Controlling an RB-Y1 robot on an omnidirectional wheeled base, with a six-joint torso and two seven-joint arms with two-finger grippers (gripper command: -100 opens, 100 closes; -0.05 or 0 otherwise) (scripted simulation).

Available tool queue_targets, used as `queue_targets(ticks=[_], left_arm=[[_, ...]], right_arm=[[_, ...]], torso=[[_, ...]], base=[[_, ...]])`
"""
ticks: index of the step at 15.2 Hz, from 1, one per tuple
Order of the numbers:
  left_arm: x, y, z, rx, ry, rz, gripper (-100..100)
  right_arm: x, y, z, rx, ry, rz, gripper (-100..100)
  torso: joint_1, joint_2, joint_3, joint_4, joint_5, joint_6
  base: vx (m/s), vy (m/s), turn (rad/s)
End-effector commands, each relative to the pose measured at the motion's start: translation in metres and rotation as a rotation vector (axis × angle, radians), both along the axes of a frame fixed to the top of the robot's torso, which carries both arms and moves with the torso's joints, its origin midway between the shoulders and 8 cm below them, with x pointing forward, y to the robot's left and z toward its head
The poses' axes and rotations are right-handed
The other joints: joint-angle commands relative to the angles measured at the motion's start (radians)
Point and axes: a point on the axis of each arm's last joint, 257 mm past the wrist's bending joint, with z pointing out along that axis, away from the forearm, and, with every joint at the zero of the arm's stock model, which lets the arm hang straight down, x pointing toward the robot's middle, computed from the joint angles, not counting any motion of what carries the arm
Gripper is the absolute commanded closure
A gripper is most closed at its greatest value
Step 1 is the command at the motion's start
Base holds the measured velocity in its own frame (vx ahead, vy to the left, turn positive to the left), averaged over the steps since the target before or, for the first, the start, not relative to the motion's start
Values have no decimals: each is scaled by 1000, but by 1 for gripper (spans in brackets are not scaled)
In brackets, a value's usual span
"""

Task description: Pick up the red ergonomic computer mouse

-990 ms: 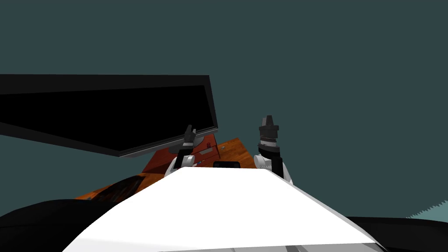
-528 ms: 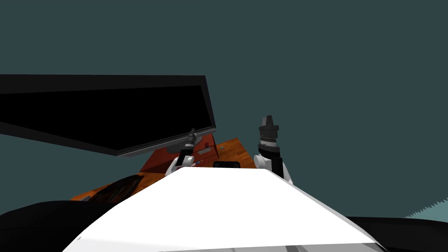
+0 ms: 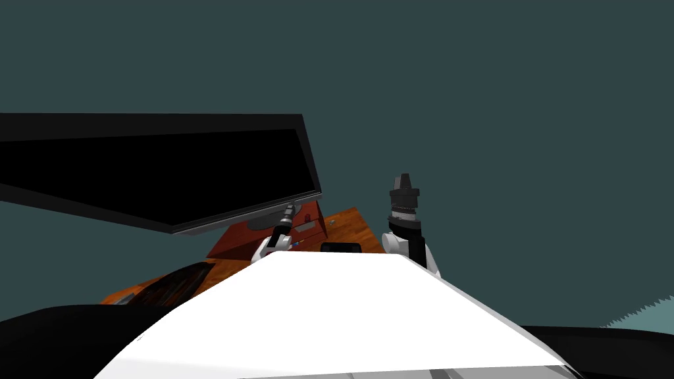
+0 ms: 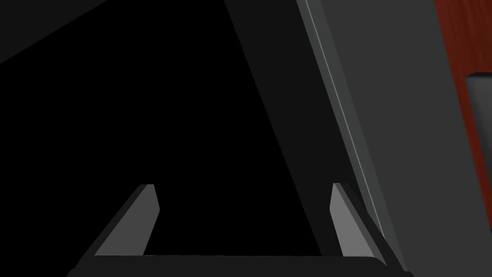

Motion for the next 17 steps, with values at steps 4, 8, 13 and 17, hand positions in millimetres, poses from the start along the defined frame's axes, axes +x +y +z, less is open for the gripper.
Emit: queue_targets(ticks=[4,8,13,17], left_arm=[[-2,20,-42,26,113,36,-100],[-6,33,-71,44,193,62,-100],[-15,48,-109,58,289,92,-100],[-27,65,-149,75,401,127,-100]], right_arm=[[0,0,0,0,0,0,0],[0,0,0,0,0,0,0],[0,0,0,0,0,0,0],[0,0,0,0,0,0,0]], torso=[[1,0,0,0,0,0],[4,0,0,0,1,0],[1,0,0,0,0,0],[1,0,0,0,0,0]], base=[[8,-69,6],[1,-45,3],[6,-75,7],[7,-71,3]])
